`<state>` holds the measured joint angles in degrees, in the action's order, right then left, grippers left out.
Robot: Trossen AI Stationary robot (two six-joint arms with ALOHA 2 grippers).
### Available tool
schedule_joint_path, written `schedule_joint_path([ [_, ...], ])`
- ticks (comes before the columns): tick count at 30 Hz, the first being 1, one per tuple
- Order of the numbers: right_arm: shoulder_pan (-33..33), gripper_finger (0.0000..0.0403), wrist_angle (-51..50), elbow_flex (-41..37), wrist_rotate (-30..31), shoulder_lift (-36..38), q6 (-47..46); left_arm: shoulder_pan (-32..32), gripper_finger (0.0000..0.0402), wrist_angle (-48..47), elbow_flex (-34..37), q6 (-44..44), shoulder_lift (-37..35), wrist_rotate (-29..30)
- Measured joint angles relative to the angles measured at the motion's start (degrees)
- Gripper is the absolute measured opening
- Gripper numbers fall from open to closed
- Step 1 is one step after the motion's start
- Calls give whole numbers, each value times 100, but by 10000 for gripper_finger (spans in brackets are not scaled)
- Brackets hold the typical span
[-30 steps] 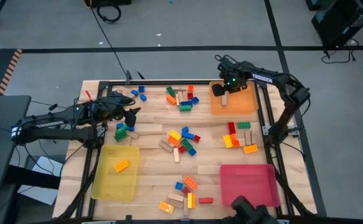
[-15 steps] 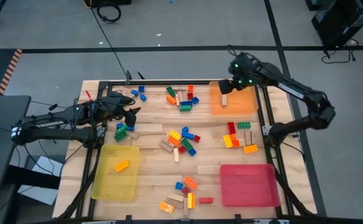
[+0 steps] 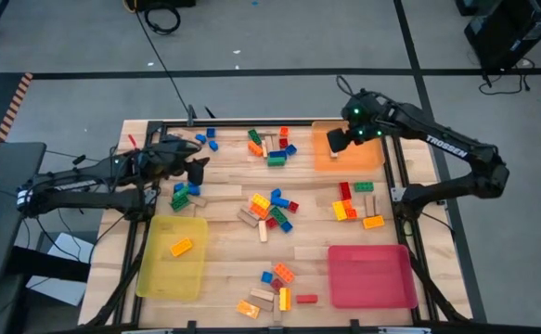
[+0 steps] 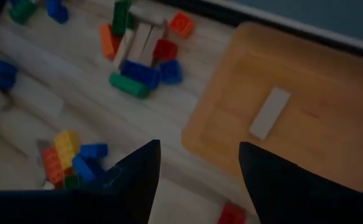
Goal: Sort blocks by size
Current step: Put the brown block into the orange bin
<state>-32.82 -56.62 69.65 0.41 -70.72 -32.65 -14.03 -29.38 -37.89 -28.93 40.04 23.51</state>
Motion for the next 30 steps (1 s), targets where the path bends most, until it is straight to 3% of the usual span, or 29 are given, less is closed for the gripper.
schedule_joint_path([
  [15,1502,221,-1012,-65,1190,713,-1570,-19,292,6,0,94,577,-118],
  [26,2781,197,-935,-1373,1562,1344,-3343,-19,292,431,0,523,791,-330],
  [30,3222,195,-750,-1835,1560,1405,-3997,-19,292,436,0,1055,793,-478],
])
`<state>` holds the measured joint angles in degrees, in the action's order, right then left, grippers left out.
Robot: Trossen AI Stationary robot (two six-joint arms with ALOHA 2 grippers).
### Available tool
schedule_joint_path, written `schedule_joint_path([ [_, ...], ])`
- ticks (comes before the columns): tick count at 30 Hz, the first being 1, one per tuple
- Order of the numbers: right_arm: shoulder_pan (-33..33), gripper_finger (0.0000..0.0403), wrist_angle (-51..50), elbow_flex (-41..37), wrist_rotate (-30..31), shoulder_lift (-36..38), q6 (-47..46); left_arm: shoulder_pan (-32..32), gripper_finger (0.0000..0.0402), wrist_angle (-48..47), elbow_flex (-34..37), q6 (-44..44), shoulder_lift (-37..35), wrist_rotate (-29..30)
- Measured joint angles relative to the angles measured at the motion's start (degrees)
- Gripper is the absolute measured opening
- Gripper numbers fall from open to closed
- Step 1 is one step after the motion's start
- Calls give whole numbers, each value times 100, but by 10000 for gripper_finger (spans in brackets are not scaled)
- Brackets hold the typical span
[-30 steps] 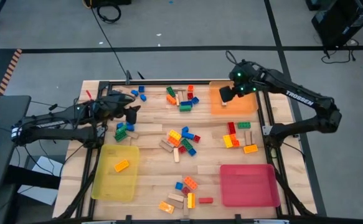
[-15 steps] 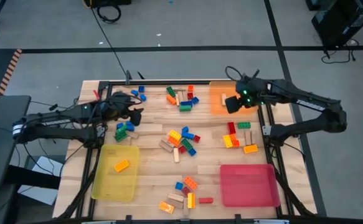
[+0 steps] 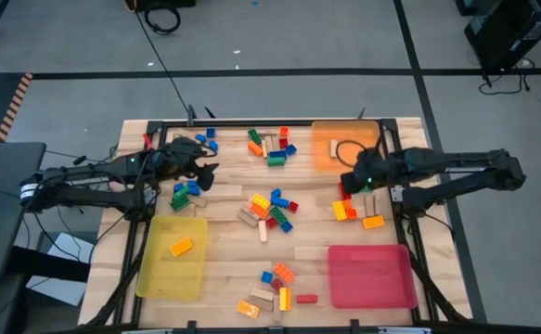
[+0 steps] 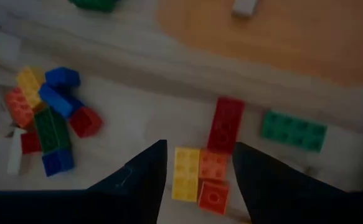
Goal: Sort blocks by size
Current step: Put the brown block into the orange bin
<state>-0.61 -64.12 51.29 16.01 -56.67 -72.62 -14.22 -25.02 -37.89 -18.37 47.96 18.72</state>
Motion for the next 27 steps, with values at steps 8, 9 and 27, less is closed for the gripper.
schedule_joint_path([
  [8,600,195,23,-335,-22,-32,-1010,0,292,-3,0,654,9,-436],
  [9,691,195,28,-335,-22,-32,-1134,1,292,-9,0,753,9,-484],
  [27,2060,195,-37,-335,409,-36,-2024,1026,292,2,-506,1965,610,-340],
])
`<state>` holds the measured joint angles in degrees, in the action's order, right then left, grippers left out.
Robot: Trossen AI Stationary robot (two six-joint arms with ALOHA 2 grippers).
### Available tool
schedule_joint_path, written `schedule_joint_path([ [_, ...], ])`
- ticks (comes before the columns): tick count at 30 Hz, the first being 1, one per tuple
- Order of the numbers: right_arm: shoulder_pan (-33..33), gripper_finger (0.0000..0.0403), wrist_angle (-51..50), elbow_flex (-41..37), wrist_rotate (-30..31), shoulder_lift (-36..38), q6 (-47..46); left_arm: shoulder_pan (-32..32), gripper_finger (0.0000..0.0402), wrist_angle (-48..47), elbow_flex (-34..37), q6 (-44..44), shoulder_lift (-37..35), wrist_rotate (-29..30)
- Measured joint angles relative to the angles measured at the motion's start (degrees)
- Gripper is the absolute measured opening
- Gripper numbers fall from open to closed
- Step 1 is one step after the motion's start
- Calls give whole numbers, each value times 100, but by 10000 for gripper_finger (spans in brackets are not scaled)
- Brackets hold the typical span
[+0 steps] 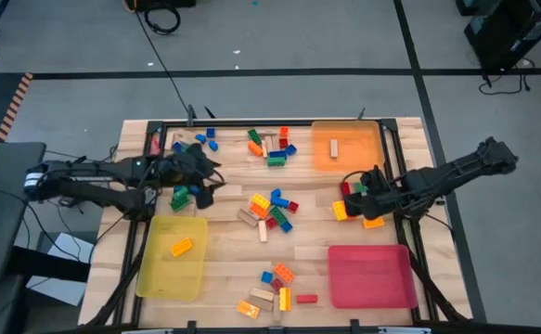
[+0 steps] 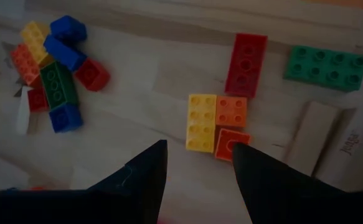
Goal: Sort blocks by size
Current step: Put the brown block into the orange bin
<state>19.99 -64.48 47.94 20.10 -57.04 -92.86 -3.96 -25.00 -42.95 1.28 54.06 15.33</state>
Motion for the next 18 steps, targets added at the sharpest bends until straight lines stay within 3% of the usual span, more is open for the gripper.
schedule_joint_path([
  [8,465,195,30,0,-2,0,-63,612,292,-7,-709,-583,1101,181],
  [18,1174,191,10,0,130,-2,-160,1105,292,-48,-1520,-441,2394,396],
])
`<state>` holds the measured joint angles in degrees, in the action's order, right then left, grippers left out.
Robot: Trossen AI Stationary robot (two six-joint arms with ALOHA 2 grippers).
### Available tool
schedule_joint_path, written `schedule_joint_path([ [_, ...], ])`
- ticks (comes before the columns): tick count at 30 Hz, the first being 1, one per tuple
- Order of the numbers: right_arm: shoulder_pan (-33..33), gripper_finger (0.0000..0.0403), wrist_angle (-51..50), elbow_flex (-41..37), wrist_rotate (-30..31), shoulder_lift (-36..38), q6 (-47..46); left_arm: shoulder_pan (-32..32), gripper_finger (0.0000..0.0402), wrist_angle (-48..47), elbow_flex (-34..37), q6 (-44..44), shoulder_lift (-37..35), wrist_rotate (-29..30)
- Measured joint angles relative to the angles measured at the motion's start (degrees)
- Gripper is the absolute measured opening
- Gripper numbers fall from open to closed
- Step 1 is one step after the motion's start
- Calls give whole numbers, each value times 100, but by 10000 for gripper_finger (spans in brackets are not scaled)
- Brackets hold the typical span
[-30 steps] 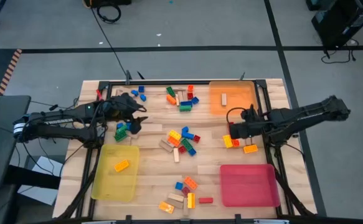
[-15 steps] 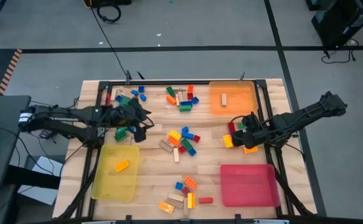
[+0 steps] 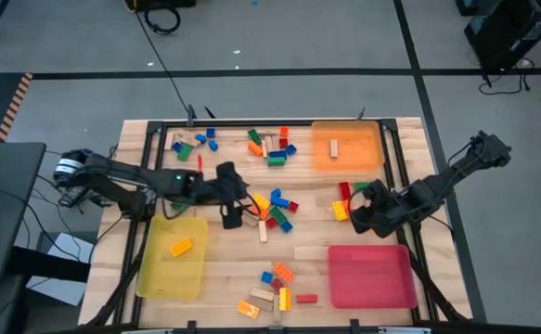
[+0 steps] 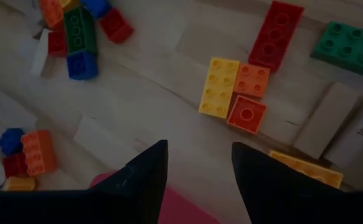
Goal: Sort blocks by size
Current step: Put the brown block into the orange bin
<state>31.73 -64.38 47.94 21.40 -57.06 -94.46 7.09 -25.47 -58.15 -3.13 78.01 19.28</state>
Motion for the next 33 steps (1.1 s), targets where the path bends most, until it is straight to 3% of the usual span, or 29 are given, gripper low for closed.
schedule_joint_path([
  [16,189,189,4,0,94,0,5,-539,292,-497,-30,953,1313,-1175],
  [27,189,187,22,0,175,0,-363,-1031,292,-528,-30,2142,1714,-2067],
  [33,189,189,31,0,371,0,-644,-1196,281,-518,-24,2501,2066,-2163],
])
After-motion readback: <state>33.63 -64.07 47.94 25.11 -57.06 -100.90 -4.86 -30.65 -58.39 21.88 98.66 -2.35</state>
